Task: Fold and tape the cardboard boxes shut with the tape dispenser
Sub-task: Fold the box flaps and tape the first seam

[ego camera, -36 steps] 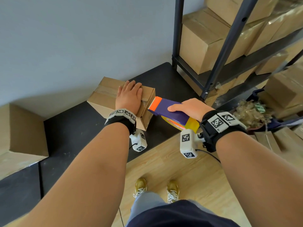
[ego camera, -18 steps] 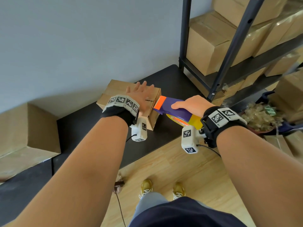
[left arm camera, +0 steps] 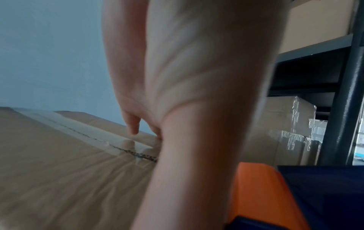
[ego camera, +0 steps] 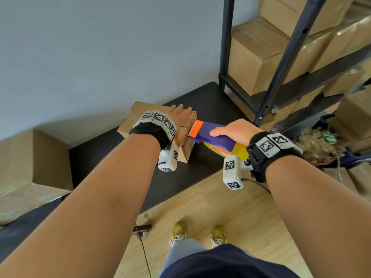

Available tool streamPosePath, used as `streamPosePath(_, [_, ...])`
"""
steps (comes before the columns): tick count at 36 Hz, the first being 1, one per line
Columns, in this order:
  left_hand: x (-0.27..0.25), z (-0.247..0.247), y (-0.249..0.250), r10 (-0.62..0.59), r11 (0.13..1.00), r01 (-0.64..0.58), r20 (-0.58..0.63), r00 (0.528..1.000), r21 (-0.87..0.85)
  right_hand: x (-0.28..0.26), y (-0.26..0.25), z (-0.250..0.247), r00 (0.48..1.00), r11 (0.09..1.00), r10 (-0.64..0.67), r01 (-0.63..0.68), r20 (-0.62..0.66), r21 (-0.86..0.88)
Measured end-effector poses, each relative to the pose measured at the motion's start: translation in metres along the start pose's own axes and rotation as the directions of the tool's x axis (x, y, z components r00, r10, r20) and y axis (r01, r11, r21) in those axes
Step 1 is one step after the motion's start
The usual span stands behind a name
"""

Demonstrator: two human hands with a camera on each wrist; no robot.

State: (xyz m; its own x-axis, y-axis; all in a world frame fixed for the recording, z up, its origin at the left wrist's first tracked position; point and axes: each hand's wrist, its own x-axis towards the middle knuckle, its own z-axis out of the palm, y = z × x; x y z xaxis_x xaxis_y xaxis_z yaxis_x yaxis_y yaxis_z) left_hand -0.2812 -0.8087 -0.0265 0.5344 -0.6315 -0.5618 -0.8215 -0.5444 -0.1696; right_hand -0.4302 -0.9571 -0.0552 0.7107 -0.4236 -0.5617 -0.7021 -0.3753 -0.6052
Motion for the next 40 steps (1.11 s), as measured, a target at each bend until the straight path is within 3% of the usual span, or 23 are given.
streamPosePath(10, [-0.005, -0.003, -0.002, 0.034, 0.996, -0.047, -0.164, 0.986, -0.076, 0.000, 0.000, -0.006, 1.000, 1.000, 0.003, -0.003, -0.019, 0.011])
streamPosePath(26, [-0.004, 0.004, 0.009, -0.032, 0.996, 0.026, -0.081, 0.996, -0.083, -0.006, -0.005, -0.010, 0.999, 0.998, 0.025, -0.022, -0.049, 0.061])
streamPosePath(40, [0.002, 0.000, 0.006, -0.029, 0.994, 0.021, -0.076, 0.997, -0.110, -0.029, -0.025, -0.043, 0.986, 0.996, -0.088, 0.086, -0.144, -0.016])
